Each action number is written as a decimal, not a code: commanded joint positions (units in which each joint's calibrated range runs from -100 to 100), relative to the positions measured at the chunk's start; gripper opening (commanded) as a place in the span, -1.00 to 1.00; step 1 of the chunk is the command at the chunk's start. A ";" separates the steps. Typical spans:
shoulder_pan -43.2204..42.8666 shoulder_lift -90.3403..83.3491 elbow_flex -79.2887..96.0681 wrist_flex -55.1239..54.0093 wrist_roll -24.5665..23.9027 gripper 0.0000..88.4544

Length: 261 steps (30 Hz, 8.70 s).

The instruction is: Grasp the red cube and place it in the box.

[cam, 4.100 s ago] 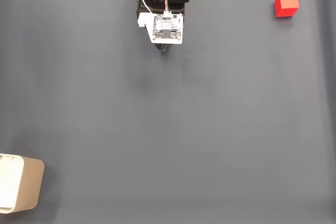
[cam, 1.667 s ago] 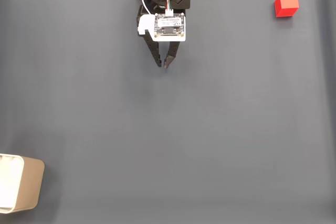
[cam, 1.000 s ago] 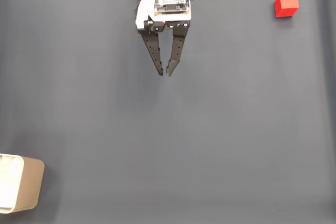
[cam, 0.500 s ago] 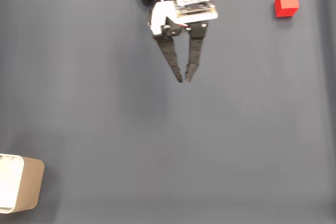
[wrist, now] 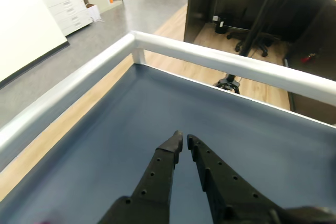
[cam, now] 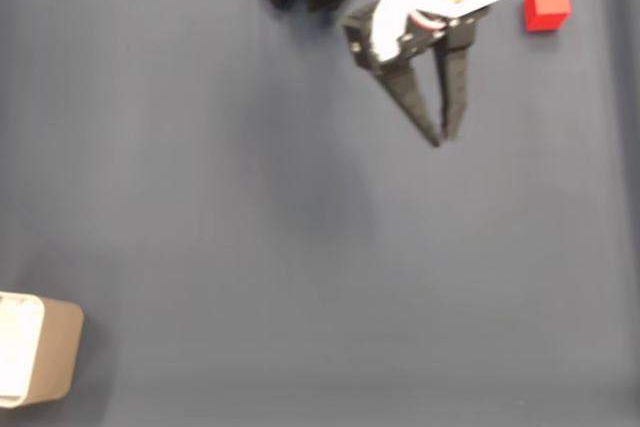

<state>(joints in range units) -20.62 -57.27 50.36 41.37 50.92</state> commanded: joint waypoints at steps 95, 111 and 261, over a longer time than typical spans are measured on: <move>-42.30 7.53 9.04 2.73 9.57 -0.04; -42.16 13.34 10.13 -3.50 9.13 -0.03; -45.93 37.17 5.02 -20.96 5.37 -0.02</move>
<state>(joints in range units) -66.39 -17.06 55.79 20.84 56.19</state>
